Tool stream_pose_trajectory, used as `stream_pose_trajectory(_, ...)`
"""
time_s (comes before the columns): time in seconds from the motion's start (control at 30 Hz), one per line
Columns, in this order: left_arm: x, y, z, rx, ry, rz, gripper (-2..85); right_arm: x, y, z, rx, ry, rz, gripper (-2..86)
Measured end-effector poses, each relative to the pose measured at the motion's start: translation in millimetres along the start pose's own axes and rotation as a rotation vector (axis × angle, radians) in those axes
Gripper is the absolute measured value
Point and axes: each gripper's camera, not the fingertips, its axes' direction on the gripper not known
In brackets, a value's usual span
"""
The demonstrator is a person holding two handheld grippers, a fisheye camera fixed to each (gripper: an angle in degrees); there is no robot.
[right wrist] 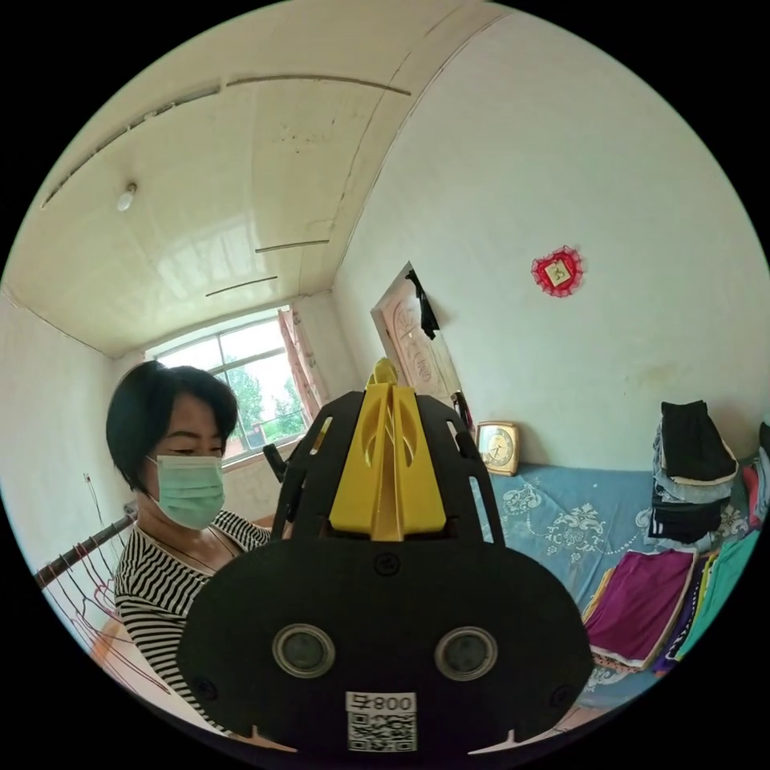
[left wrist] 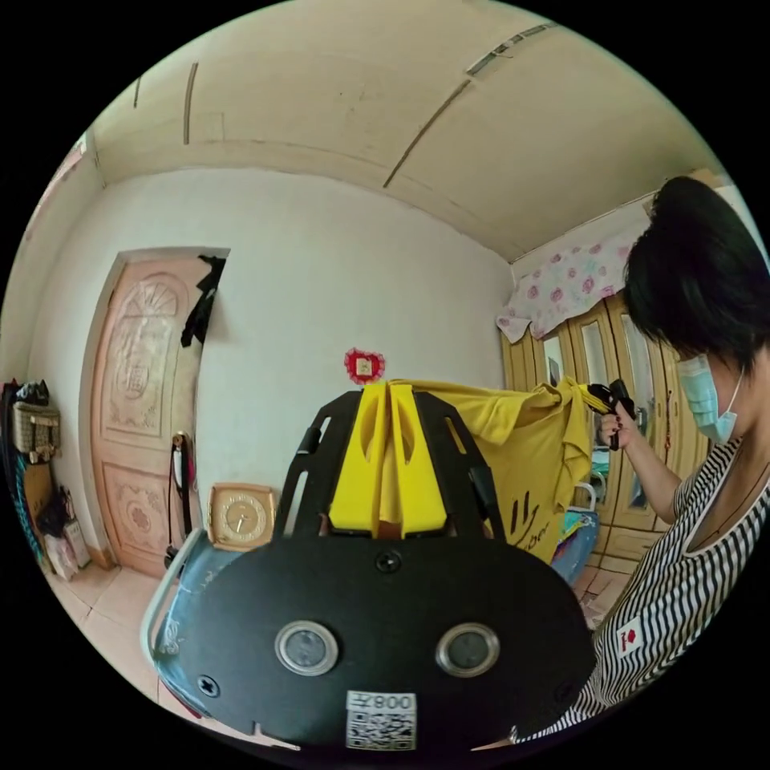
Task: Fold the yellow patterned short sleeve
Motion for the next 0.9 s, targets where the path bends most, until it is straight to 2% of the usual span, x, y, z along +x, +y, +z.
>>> stream_pose_trajectory(0.2, 9, -61, -37, 0.046, -0.05, 0.092, 0.0, -73, 34, -37, 0.027, -0.034, -0.079, 0.1)
stream_pose_trajectory(0.4, 2, -87, -51, 0.023, -0.067, 0.09, 0.1, -114, 91, -58, 0.035, -0.041, -0.107, 0.2)
stream_pose_trajectory(0.67, -31, -93, -42, -0.028, -0.095, 0.023, 0.1, -117, 190, -54, 0.004, -0.004, -0.059, 0.1)
stream_pose_trajectory(0.9, -90, -104, 38, -0.122, -0.126, -0.032, 0.3, -70, 274, -29, -0.022, 0.007, 0.038, 0.2)
